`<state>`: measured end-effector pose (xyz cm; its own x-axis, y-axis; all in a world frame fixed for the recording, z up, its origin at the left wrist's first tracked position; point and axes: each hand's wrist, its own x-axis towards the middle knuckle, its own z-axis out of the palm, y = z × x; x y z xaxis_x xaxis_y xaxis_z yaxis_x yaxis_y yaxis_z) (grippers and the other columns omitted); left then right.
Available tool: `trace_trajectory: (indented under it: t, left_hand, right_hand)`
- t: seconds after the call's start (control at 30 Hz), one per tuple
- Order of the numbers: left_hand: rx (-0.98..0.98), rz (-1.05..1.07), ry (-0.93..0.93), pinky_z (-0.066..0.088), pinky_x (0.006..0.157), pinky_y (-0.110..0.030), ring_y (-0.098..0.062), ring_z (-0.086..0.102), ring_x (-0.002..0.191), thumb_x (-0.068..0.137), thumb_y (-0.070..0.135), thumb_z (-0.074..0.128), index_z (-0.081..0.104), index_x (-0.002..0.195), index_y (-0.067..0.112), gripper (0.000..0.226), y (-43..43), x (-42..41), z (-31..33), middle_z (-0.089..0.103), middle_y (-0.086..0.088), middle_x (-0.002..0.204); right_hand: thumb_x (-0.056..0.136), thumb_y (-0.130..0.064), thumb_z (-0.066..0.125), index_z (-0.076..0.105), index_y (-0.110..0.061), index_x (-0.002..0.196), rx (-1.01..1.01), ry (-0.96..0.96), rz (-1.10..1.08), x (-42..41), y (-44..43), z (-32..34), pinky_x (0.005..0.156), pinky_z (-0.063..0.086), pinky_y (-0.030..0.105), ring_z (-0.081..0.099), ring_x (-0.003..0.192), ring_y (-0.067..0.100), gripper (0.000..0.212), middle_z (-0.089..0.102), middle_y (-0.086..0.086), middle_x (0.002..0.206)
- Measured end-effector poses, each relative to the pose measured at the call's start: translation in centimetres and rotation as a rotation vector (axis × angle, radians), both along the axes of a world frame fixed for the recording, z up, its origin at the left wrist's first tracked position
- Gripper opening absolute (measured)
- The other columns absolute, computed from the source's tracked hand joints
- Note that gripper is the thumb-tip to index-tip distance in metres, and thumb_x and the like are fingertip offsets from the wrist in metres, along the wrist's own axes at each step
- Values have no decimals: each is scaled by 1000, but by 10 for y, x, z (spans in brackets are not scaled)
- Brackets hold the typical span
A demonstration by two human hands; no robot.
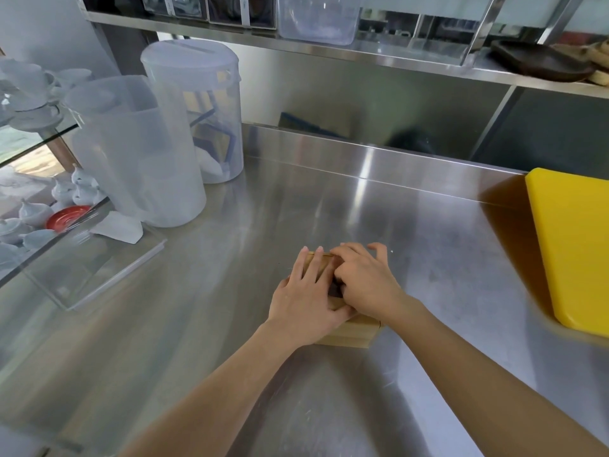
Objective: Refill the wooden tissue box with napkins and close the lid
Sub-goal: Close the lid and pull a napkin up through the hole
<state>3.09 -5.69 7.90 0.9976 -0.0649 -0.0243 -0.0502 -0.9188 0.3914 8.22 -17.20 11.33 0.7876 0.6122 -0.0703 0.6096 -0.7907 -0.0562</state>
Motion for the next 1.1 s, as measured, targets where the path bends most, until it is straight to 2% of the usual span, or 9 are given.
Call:
trace_trajectory:
  t: [0.13,0.3,0.4,0.5,0.6,0.77,0.9,1.0,1.1]
  left_hand:
    - [-22,-5,23,25,112,-45,-15,-10,146,79,67,43,19,143,33,76,0,1,1,3,7,160]
    - [-136,-50,66,10,116,-49,-16,-7,146,78,63,53,35,134,35,65,6,7,1,9,5,159]
    - [-166,-110,27,2,112,-35,-16,5,145,79,47,62,50,121,27,48,13,17,6,26,3,153]
    - [-176,-184,11,10,90,-21,-15,30,131,78,34,63,59,107,21,32,17,26,12,49,7,124]
    - [-154,-217,32,23,89,-30,-16,45,108,81,32,62,60,90,16,19,23,32,18,57,1,106]
    - [-275,-226,13,34,70,-28,-22,55,75,76,20,66,50,68,22,18,36,30,25,63,-2,76]
    - [-330,-230,-29,37,67,-24,-24,55,72,73,15,67,50,68,23,19,40,26,19,64,-4,74]
    - [-368,-240,7,36,81,-30,-10,49,80,73,15,63,42,67,31,27,39,26,14,56,7,78]
    - [-396,-259,-6,38,89,-33,-12,47,90,73,30,66,45,71,36,22,38,25,6,50,17,84]
  right_hand:
    - [83,-14,50,64,-15,75,125,-14,-13,-1,-11,1,99,3,32,31,126,15,16,49,-5,126]
    - [78,-12,55,46,-24,71,233,102,-10,0,-22,4,86,12,25,40,99,10,17,45,-14,87]
    - [78,-6,54,42,-24,69,288,222,21,-2,-23,7,87,24,26,40,73,3,23,41,-18,68]
    - [76,-3,55,43,-21,66,355,224,56,-2,-21,9,72,30,14,42,60,2,24,41,-18,60]
    - [77,-2,58,54,-7,77,422,220,63,-3,-22,9,59,34,9,48,63,-4,7,46,-21,63]
    - [84,-14,61,63,-15,101,374,307,25,1,-22,10,89,33,23,51,86,6,17,67,-6,97]
    - [85,-15,60,66,-18,97,307,342,-48,8,-26,9,84,23,24,46,85,13,13,68,3,95]
    - [84,-10,60,69,-18,94,393,381,-62,5,-20,10,75,40,26,55,84,18,16,69,3,90]
    - [84,-6,58,68,-16,90,385,340,1,1,-11,9,91,37,27,57,87,17,16,69,-5,89]
